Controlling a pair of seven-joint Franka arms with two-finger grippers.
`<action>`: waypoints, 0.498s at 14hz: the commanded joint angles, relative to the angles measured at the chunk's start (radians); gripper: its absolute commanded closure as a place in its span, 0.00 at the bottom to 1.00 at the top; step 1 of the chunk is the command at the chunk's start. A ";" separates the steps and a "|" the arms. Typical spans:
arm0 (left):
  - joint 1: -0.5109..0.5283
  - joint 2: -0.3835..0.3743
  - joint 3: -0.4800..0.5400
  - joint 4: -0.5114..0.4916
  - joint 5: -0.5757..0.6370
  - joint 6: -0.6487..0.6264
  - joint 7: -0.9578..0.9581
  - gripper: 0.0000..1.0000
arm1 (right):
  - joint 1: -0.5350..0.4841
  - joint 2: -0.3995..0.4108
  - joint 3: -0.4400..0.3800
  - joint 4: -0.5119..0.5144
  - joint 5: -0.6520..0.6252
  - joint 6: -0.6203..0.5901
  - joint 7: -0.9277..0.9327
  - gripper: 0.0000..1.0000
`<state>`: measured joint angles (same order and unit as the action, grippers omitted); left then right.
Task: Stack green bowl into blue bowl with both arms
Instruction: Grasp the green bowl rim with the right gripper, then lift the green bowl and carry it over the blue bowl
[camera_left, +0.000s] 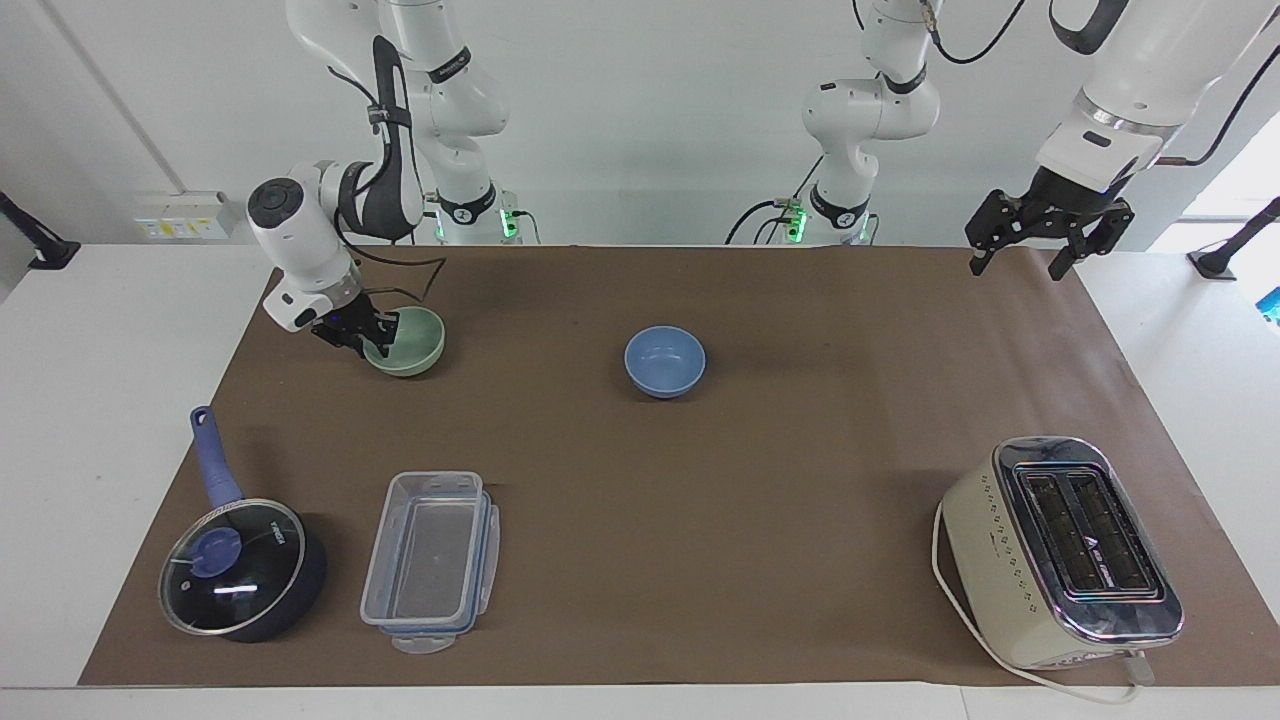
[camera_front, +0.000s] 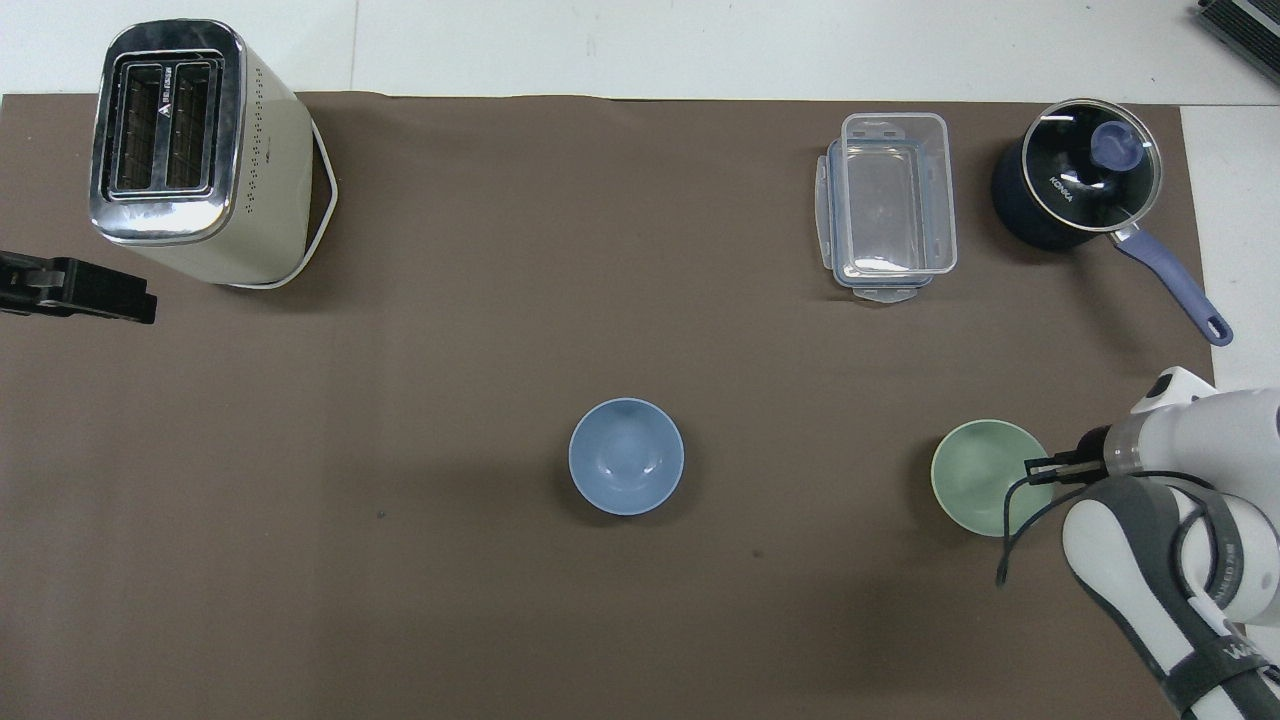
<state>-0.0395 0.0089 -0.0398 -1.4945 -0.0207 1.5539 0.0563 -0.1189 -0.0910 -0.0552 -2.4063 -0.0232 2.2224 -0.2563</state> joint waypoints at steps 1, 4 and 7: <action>0.010 -0.015 -0.008 -0.009 0.019 -0.014 -0.003 0.00 | -0.002 -0.004 0.021 0.122 0.050 -0.145 -0.026 1.00; 0.010 -0.015 -0.008 -0.009 0.019 -0.014 -0.003 0.00 | -0.002 0.002 0.076 0.240 0.140 -0.223 -0.024 1.00; 0.010 -0.017 -0.008 -0.009 0.019 -0.014 -0.003 0.00 | -0.002 0.023 0.152 0.320 0.183 -0.227 0.026 1.00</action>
<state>-0.0395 0.0089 -0.0398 -1.4945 -0.0207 1.5538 0.0563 -0.1110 -0.0952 0.0570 -2.1448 0.1203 2.0188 -0.2532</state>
